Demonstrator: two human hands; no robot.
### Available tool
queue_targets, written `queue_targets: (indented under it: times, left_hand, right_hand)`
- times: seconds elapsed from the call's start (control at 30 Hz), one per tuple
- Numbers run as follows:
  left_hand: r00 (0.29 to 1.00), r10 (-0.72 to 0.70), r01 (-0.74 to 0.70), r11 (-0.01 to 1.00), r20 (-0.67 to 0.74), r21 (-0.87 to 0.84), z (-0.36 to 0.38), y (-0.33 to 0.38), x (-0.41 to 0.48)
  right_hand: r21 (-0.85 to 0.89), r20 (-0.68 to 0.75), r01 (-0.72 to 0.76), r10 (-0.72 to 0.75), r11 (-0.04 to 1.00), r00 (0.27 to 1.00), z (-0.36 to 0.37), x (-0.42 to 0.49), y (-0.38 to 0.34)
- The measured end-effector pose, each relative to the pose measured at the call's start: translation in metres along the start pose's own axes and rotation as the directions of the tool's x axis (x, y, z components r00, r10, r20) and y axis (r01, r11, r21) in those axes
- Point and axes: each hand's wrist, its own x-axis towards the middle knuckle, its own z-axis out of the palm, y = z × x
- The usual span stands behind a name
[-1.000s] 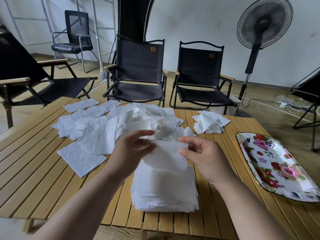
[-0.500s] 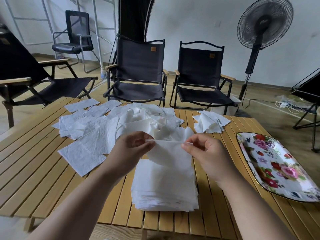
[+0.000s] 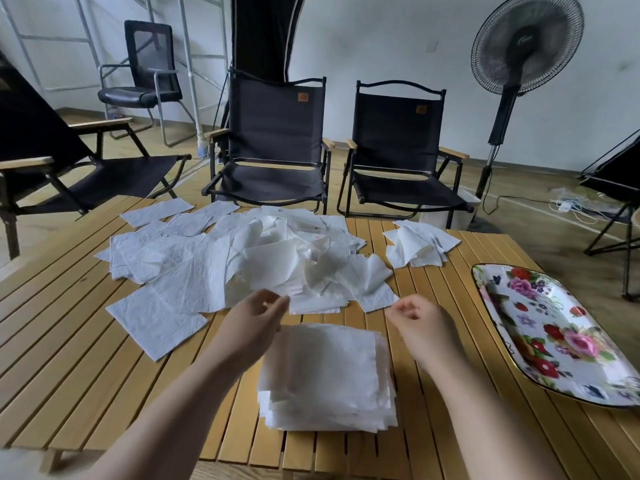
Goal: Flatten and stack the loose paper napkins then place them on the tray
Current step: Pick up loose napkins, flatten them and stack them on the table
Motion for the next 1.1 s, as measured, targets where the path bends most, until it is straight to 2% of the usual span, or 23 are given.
queue_targets:
  times: [0.1, 0.27, 0.33, 0.43, 0.57, 0.7, 0.87, 1.0, 1.1]
  left_hand:
    - [0.998, -0.030, 0.026, 0.996, -0.052, -0.090, 0.001, -0.008, 0.014]
    - [0.999, -0.027, 0.024, 0.996, -0.039, -0.088, 0.003, -0.017, 0.030]
    - [0.999, -0.034, 0.032, 0.996, -0.028, -0.080, 0.003, -0.020, 0.036]
    - [0.999, -0.033, 0.033, 0.997, -0.011, -0.063, 0.002, -0.022, 0.040]
    - [1.000, -0.029, 0.029, 0.998, -0.003, -0.052, 0.003, -0.021, 0.040]
    - [1.000, -0.009, 0.009, 0.998, -0.005, -0.058, 0.003, -0.018, 0.035]
    - [1.000, -0.001, 0.001, 0.998, -0.003, -0.058, 0.002, -0.013, 0.026]
    - [0.999, 0.042, -0.042, 0.999, 0.000, -0.012, -0.001, -0.003, 0.022]
    - [0.993, 0.113, -0.113, 0.994, 0.032, -0.002, -0.003, 0.005, 0.014]
  right_hand:
    - [-0.107, -0.020, 0.004, -0.006, 0.994, 1.000, 0.012, 0.022, 0.018]
    - [-0.242, 0.197, 0.098, -0.050, 0.965, 0.979, 0.039, 0.047, 0.027]
    - [-0.338, 0.224, 0.117, -0.041, 0.934, 0.974, 0.048, 0.053, 0.028]
    - [-0.371, 0.130, 0.090, -0.045, 0.924, 0.990, 0.050, 0.055, 0.027]
    - [-0.426, 0.066, 0.135, -0.118, 0.895, 0.991, 0.047, 0.050, 0.025]
    - [-0.329, -0.051, 0.171, -0.199, 0.929, 0.979, 0.037, 0.046, 0.022]
    - [-0.170, -0.198, 0.401, -0.429, 0.900, 0.881, 0.009, 0.030, 0.000]
    - [-0.171, -0.268, 0.571, -0.595, 0.803, 0.758, -0.013, 0.009, -0.024]
    - [-0.086, -0.283, 0.669, -0.662, 0.738, 0.694, -0.024, -0.011, -0.038]
